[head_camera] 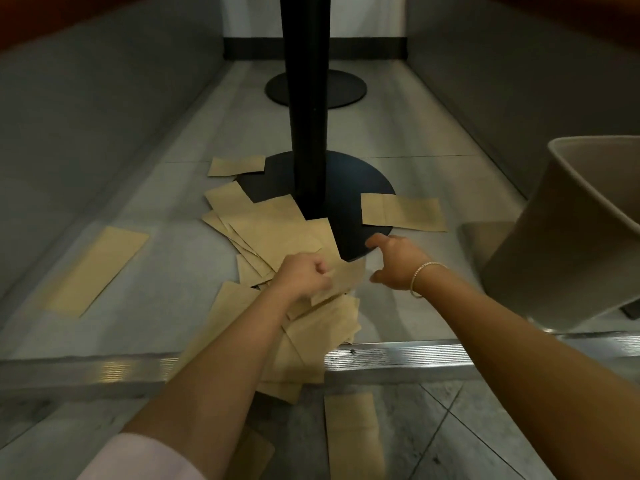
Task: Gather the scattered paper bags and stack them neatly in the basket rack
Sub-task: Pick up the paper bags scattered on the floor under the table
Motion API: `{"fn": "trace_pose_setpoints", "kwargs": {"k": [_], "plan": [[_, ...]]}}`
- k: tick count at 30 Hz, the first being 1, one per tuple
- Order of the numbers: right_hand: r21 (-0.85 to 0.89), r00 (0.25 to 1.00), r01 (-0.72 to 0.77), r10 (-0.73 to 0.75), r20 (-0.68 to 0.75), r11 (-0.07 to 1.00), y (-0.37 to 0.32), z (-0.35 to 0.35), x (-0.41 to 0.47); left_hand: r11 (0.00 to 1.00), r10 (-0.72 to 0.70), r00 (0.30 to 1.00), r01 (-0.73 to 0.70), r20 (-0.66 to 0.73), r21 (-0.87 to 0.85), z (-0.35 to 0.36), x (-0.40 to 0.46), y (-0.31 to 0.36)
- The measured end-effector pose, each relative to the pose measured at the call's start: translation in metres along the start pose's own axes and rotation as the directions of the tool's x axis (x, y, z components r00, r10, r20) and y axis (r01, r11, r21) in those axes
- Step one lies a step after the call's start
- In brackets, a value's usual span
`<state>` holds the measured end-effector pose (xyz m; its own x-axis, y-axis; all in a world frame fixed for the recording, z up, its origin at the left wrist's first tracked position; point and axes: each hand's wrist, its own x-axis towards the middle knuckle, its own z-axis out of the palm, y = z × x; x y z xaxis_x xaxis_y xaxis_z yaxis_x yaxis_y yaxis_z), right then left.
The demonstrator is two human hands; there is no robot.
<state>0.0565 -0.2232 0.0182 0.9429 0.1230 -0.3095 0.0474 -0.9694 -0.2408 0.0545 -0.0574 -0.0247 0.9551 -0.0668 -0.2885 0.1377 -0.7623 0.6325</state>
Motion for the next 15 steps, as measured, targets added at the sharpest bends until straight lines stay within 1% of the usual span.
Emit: {"fn": "trace_pose_setpoints", "kwargs": {"k": [3,5,7,8,11,13,15], "plan": [[-0.01,0.999,0.043,-0.043,-0.011,0.999,-0.004,-0.005,0.0,0.987,0.091,0.996,-0.09,0.001,-0.13,-0.016,-0.009,0.024],[-0.098,0.995,0.076,-0.082,-0.057,0.992,-0.006,-0.013,-0.001,0.972,0.169,0.985,-0.172,-0.031,-0.163,-0.023,-0.014,0.033],[-0.184,0.986,0.083,-0.107,-0.126,0.98,-0.006,-0.024,-0.003,0.942,0.218,0.971,-0.235,-0.094,-0.241,-0.028,-0.019,0.04],[-0.178,0.982,0.086,-0.113,-0.15,0.98,-0.006,-0.03,-0.004,0.919,0.222,0.967,-0.251,-0.126,-0.303,-0.03,-0.02,0.041],[-0.051,0.974,0.112,-0.119,-0.192,0.992,-0.005,-0.05,-0.01,0.858,0.201,0.965,-0.258,-0.171,-0.445,-0.032,-0.023,0.046],[-0.004,0.965,0.113,-0.11,-0.237,0.994,-0.001,-0.064,-0.015,0.843,0.182,0.97,-0.239,-0.164,-0.482,-0.03,-0.024,0.047],[0.032,0.943,0.118,-0.102,-0.316,0.992,0.003,-0.079,-0.022,0.857,0.145,0.979,-0.198,-0.146,-0.475,-0.027,-0.024,0.046]]}}
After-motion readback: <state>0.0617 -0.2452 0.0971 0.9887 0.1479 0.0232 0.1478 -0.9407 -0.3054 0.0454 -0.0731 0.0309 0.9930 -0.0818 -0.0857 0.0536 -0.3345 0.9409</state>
